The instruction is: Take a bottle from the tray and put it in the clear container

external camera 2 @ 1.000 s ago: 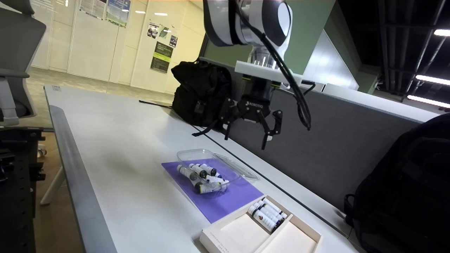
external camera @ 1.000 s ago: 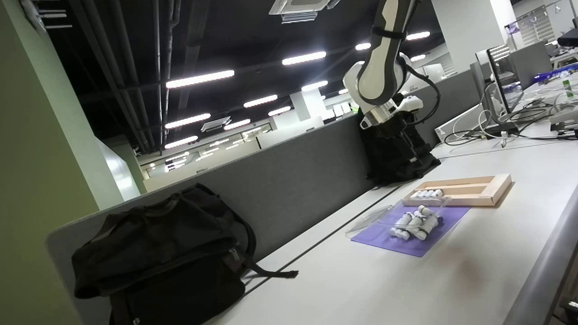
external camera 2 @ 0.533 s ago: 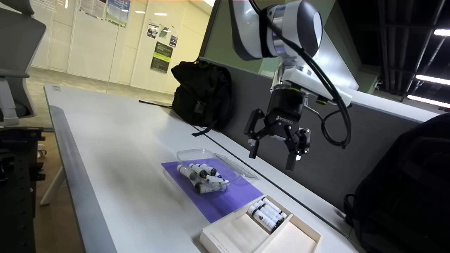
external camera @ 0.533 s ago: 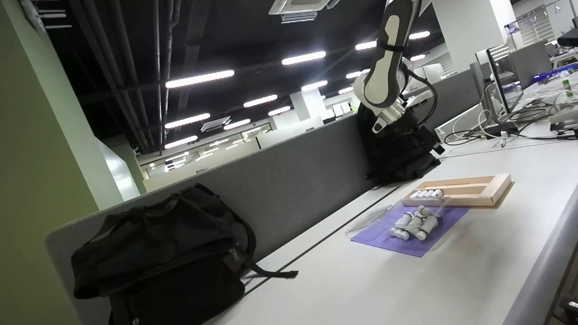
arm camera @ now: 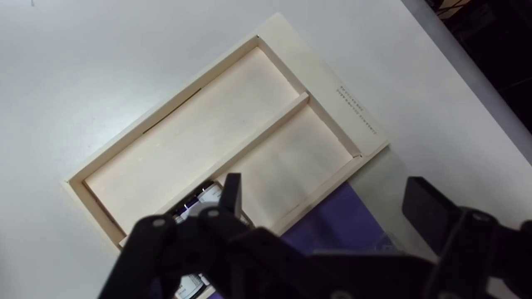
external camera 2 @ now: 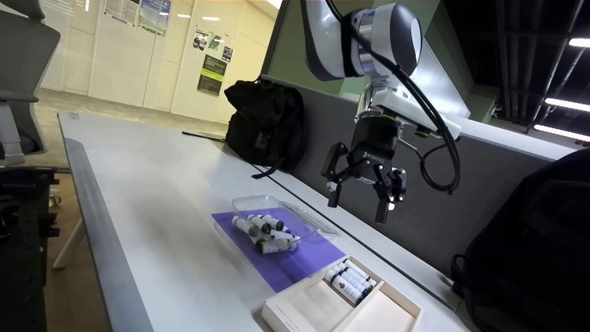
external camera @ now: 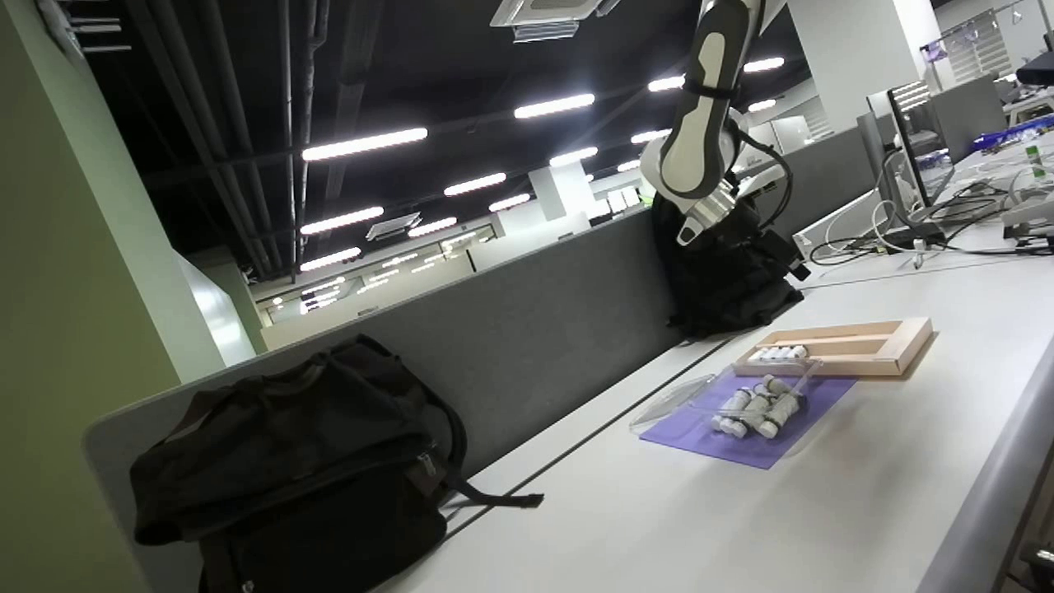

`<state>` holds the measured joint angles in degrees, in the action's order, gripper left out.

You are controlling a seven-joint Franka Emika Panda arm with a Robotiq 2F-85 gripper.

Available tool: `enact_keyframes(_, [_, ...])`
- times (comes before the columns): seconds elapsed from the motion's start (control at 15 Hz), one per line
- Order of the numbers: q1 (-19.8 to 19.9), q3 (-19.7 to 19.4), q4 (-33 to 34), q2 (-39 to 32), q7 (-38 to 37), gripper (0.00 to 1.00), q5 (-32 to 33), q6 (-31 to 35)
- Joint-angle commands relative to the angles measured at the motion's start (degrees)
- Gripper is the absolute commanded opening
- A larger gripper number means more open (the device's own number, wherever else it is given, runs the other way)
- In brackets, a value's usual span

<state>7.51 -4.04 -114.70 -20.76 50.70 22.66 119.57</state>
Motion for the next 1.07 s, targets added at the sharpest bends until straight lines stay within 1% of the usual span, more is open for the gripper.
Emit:
enact_keyframes(0.0, [0.15, 0.18, 0.11, -0.01, -0.01, 1.0, 0.04, -0.16])
enact_keyframes(0.33, [0.15, 0.18, 0.11, -0.01, 0.01, 1.0, 0.04, -0.17])
enact_keyframes(0.4, [-0.32, -0.35, 0.76, -0.38, -1.74, 1.0, 0.65, -2.47])
enact_keyframes(0.47, [0.15, -0.34, -0.6, 0.16, -0.18, 1.0, 1.85, 0.79])
enact_keyframes(0.53, [-0.06, -0.67, -1.28, 0.29, -0.37, 1.0, 3.86, 2.71])
enact_keyframes(0.73, [-0.39, -1.61, -1.34, -1.07, 2.4, 1.0, 13.1, 7.74])
enact_keyframes(0.87, [0.34, -1.94, -1.33, -2.27, 4.31, 1.0, 18.53, 12.39])
enact_keyframes(1.0, [1.62, -1.99, -1.48, -3.71, 6.8, 1.0, 22.0, 17.92])
